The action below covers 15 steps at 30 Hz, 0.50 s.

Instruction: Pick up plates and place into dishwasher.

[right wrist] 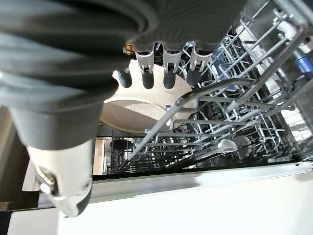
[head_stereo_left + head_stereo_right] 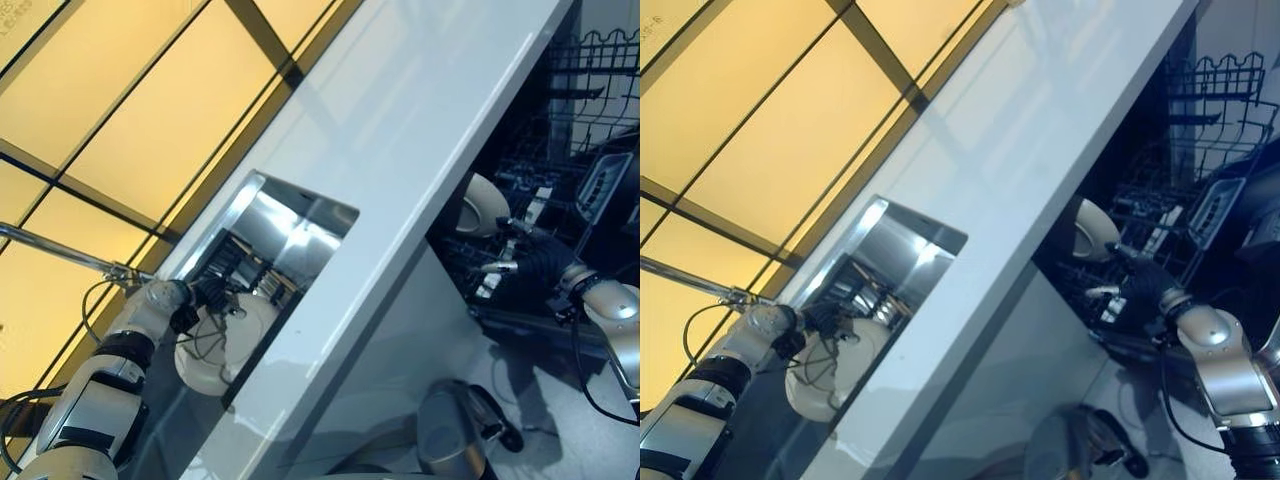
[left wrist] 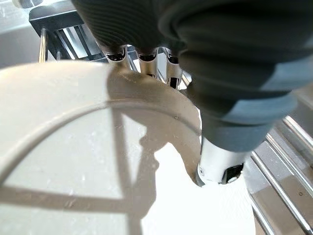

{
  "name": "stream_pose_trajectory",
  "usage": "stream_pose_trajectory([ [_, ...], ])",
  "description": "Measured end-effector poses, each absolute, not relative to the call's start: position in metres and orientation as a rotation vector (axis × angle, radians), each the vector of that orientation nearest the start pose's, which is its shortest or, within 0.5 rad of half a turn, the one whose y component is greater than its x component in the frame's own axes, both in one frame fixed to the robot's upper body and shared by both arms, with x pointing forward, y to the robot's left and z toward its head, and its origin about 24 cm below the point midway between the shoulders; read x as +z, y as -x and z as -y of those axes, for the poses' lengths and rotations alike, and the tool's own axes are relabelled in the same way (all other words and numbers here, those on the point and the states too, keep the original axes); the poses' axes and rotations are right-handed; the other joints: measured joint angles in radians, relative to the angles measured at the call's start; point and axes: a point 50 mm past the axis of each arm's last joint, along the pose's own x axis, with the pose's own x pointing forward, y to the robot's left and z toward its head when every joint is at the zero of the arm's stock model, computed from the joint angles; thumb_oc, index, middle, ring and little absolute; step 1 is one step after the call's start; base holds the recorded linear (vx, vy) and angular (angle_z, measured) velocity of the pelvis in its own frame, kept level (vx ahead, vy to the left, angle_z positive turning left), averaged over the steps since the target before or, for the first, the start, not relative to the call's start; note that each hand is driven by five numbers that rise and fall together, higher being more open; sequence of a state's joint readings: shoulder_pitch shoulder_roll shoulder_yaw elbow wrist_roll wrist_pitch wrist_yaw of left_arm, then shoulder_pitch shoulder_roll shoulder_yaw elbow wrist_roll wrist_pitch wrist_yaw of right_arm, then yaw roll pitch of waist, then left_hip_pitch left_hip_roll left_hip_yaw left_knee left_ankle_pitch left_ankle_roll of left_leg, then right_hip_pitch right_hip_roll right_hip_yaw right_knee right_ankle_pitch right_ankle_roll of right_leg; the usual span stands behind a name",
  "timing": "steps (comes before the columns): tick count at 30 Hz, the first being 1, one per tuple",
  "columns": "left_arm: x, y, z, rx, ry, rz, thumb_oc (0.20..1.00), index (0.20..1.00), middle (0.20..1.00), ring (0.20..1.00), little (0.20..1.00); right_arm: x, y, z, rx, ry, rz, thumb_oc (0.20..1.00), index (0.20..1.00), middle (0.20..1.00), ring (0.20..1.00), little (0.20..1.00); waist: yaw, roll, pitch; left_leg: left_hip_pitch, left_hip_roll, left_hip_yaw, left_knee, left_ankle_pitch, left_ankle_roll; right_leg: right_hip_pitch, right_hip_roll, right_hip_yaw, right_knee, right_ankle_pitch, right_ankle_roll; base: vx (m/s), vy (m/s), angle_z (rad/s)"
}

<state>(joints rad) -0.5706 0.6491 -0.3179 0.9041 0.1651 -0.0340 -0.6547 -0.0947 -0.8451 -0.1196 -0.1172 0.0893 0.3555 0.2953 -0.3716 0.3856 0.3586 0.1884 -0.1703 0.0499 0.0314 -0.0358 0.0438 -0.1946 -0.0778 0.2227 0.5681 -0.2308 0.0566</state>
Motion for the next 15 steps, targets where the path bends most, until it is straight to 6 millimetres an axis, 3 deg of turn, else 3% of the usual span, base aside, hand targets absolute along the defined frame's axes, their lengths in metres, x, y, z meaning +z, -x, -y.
stream_pose_trajectory([
  [8,0.039,-0.320,-0.264,-0.608,-0.647,-0.523,0.200,0.200,0.200,0.200,0.200,0.139,-0.257,0.302,0.066,0.703,-0.180,1.000,1.000,1.000,1.000,1.000,0.005,0.011,-0.009,0.017,0.007,-0.026,-0.011,0.003,-0.004,0.026,-0.003,-0.027,-0.013,-0.005,-0.003,-0.03,-0.031,0.09],
  [12,0.051,-0.325,-0.244,-0.655,-0.570,-0.412,0.200,0.200,0.200,0.200,0.200,0.137,-0.254,0.304,0.067,0.703,-0.184,1.000,1.000,1.000,1.000,1.000,0.008,0.011,-0.009,0.040,0.011,-0.043,-0.017,0.004,-0.005,0.055,-0.007,-0.044,-0.021,-0.009,-0.006,-0.02,-0.041,0.12],
  [15,0.040,-0.320,-0.222,-0.742,-0.507,-0.394,0.200,0.200,0.200,0.200,0.200,0.140,-0.251,0.305,0.058,0.706,-0.169,1.000,1.000,1.000,1.000,1.000,0.013,0.015,-0.013,0.046,0.010,-0.051,-0.020,0.005,-0.007,0.063,-0.007,-0.048,-0.021,-0.010,-0.006,-0.03,-0.040,0.03],
])
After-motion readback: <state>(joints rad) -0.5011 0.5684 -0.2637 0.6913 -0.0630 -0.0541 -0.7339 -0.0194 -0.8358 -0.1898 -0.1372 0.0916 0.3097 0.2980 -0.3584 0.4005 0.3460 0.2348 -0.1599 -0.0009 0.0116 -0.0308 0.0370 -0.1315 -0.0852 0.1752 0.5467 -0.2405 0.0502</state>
